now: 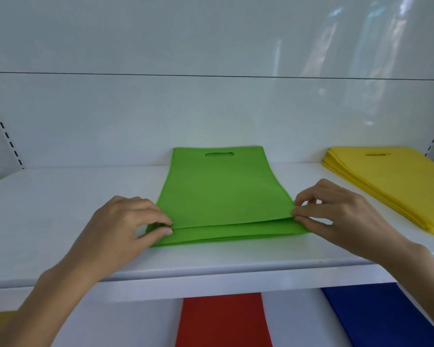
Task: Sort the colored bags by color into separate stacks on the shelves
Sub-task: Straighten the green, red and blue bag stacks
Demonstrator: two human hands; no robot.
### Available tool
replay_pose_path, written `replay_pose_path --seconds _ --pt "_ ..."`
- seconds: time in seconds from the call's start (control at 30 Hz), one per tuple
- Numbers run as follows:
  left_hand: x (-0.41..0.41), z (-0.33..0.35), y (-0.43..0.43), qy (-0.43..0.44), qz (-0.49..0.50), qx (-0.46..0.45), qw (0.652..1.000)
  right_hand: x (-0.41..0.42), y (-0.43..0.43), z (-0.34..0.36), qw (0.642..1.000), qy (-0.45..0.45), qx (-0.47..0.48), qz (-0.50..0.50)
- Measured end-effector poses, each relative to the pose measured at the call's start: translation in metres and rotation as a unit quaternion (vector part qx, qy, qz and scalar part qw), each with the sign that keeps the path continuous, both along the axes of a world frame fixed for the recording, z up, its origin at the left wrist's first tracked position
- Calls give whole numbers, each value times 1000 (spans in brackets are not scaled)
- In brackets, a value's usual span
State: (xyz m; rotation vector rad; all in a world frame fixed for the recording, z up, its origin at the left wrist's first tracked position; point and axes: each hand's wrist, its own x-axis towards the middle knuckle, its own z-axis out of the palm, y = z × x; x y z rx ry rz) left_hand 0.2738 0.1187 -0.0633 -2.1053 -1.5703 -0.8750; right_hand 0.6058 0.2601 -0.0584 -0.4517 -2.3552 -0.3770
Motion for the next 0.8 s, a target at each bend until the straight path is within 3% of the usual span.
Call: replay_pose_path --seconds 0.1,0.23,0.43,0.57,0.8 --pt "-2 -2 0 9 -7 8 1000 0 1 1 999 -23 23 -2" --pt "-1 0 5 98 -22 60 993 -5 0 7 998 -50 47 1" --pt "-1 4 -2 147 -45 142 978 3 -14 16 998 -28 44 21" --pt "-1 -2 -5 135 -47 99 985 7 -20 3 997 -55 47 20" --pt "-5 -8 -4 84 -32 40 995 8 -18 -3 999 -28 -32 25"
